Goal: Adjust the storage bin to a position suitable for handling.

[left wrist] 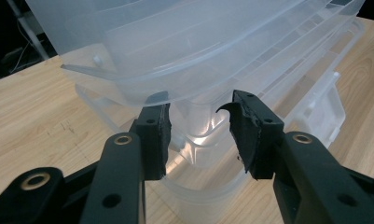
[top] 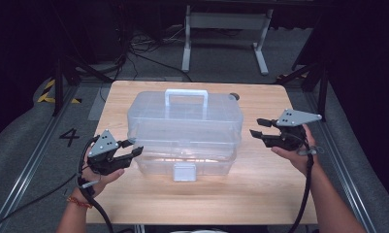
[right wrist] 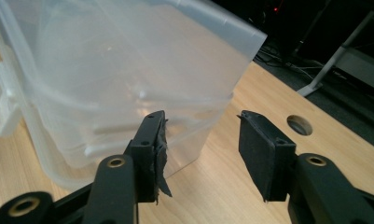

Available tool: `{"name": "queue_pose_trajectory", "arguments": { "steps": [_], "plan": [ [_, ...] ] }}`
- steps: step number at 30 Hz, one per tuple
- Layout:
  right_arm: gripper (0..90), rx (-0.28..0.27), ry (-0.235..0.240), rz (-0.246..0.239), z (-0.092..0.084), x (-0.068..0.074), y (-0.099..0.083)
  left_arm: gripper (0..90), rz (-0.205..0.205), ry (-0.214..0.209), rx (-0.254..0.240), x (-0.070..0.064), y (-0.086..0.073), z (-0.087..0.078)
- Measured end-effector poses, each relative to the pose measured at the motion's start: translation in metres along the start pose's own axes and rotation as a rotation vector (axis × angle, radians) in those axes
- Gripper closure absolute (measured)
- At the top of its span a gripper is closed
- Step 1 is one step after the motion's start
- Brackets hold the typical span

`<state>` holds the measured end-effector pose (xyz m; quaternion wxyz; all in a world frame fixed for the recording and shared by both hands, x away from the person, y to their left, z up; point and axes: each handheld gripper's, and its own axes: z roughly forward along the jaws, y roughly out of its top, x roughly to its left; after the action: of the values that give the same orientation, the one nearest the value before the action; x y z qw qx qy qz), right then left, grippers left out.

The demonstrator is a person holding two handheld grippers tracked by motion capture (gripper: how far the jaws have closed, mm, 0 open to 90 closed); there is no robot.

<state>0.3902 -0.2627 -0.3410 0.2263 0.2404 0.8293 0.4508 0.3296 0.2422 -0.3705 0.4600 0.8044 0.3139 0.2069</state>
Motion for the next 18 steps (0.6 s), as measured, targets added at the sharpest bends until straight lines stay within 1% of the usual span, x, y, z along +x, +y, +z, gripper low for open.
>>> {"name": "queue_pose_trajectory", "arguments": {
  "steps": [2,5,6,12,14,18],
  "plan": [
    [50.3,0.005,0.016,0.002,0.003,0.003,-0.006,58.4,0.001,0.001,0.001,0.0,0.001,0.0],
    [48.1,0.013,0.024,-0.019,0.009,0.01,-0.011,58.4,0.003,0.0,0.002,0.001,0.001,0.0],
    [47.1,0.013,0.019,-0.025,0.011,0.012,-0.011,58.3,0.004,0.0,0.003,0.0,0.001,0.0],
    [44.6,-0.018,0.025,-0.035,0.02,0.024,-0.01,58.2,0.005,-0.001,0.003,0.0,0.0,0.0],
    [44.3,-0.022,0.026,-0.026,0.023,0.026,-0.01,58.1,0.007,0.001,0.003,0.0,0.0,0.0],
    [44.4,-0.043,0.021,-0.032,0.027,0.029,-0.011,57.7,0.01,-0.002,0.0,0.001,0.0,0.0]
  ]
}}
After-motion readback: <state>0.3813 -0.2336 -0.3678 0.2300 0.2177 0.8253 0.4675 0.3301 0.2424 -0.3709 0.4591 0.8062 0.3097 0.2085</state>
